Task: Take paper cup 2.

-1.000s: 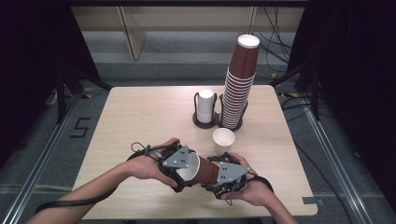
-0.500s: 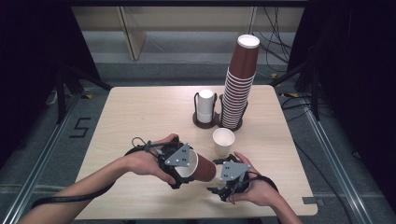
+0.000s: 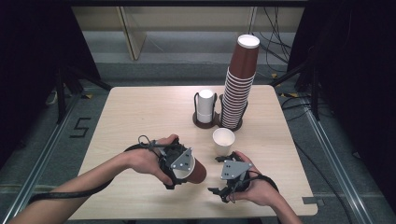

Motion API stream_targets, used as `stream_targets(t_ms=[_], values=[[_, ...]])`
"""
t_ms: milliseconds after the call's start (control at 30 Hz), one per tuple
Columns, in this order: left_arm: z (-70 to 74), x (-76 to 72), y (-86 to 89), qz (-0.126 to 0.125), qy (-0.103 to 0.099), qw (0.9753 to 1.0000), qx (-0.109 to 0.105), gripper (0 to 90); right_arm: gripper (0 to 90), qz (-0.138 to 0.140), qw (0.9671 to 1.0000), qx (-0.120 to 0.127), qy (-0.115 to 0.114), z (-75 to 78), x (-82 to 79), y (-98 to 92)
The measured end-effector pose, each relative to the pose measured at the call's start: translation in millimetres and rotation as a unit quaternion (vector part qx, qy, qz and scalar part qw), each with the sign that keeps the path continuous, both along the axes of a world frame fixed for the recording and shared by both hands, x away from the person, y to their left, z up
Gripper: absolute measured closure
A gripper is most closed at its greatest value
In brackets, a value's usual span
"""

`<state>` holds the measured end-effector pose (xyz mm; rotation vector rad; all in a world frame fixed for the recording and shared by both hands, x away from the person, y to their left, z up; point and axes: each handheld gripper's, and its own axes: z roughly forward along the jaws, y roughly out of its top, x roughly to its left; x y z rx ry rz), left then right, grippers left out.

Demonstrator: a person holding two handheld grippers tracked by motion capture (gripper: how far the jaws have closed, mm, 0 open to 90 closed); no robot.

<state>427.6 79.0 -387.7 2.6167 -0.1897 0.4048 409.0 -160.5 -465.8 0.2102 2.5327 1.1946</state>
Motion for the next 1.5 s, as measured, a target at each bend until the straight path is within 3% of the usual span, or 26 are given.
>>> stream_targets(t_ms=[233,333,533,1067,1100,1133,1167,1267,1300,1500], values=[[1.4,-1.2,-0.6,-0.008,0.001,0.9997,0.022,8.3,4.2,0.012,0.9998,0.016,-0.004,2.3,2.9,13.1],[-0.9,-2.5,-1.6,-0.009,0.005,0.9997,0.022,8.3,6.2,0.013,0.9995,0.027,0.006,3.1,3.0,20.0],[0.3,-3.4,-4.0,-0.015,0.004,0.9995,0.027,8.3,8.1,0.036,0.9991,0.022,0.009,3.4,5.8,34.6],[-0.3,-5.6,-12.3,-0.026,0.002,0.9991,0.034,8.4,15.3,0.045,0.9983,0.027,0.024,-0.3,10.0,49.9],[1.8,-4.3,-12.6,-0.035,-0.005,0.9982,0.048,8.4,15.5,0.047,0.9982,0.029,0.023,-0.4,10.4,50.8],[2.0,-4.4,-12.8,-0.035,-0.005,0.9982,0.049,8.4,15.5,0.049,0.9981,0.029,0.025,-0.5,10.4,51.7],[0.5,-5.6,-13.2,-0.028,0.002,0.9990,0.035,8.4,15.5,0.049,0.9980,0.029,0.028,-0.5,10.3,52.0],[2.8,-5.7,-14.5,-0.032,-0.002,0.9988,0.037,8.4,15.5,0.041,0.9979,0.029,0.042,-1.0,8.3,52.7],[3.1,-5.9,-14.7,-0.033,-0.002,0.9988,0.037,8.4,15.6,0.052,0.9979,0.029,0.024,-1.1,10.8,53.4],[4.0,-7.7,-17.0,-0.036,-0.001,0.9988,0.034,8.4,19.7,0.051,0.9975,0.038,0.032,-2.6,9.1,53.5]])
